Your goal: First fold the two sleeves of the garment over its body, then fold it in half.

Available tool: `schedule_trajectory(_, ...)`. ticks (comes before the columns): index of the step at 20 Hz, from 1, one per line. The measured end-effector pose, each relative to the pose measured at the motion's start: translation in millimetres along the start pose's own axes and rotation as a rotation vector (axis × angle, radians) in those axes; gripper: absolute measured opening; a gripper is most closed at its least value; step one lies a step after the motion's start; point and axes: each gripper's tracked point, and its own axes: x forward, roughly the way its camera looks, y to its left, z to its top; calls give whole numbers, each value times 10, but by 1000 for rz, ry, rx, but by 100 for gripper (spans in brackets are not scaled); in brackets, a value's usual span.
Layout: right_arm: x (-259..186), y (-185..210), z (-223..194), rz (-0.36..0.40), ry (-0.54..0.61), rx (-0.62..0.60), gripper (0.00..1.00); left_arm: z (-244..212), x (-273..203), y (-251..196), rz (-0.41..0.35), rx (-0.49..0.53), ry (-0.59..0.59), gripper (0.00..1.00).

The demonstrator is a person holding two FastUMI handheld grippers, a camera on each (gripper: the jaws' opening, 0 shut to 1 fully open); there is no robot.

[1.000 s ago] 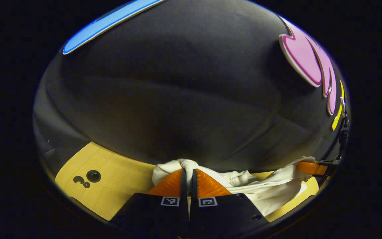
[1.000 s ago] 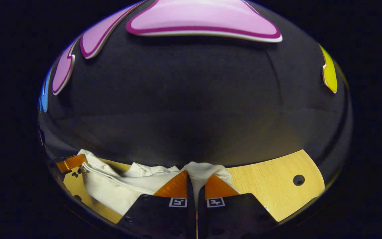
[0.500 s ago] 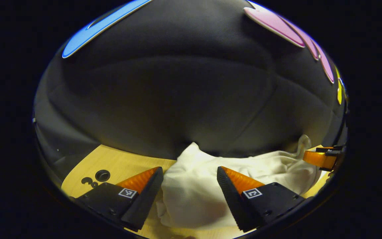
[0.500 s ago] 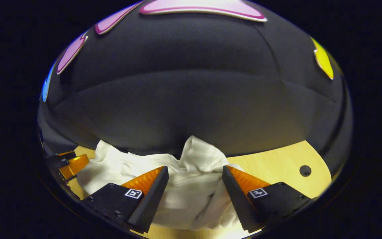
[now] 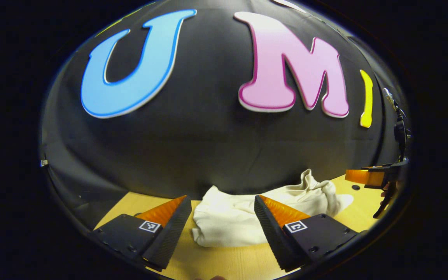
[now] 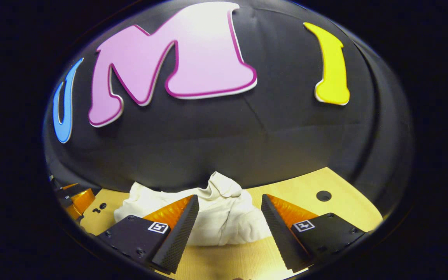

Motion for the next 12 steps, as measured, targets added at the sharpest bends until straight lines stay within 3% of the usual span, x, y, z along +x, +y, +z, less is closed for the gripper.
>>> schedule_trajectory(4,-824,-7,320,-12,-79,-34,99,402,-736,64,2,3,-82,100)
schedule_trajectory(6,-1183,41,249,-6,-106,-40,98,501,-1146,120,14,-18,-120,99)
schedule_trajectory(12,-2421,153,254,13,-228,-66,99,384,-2482,331,69,12,-173,100)
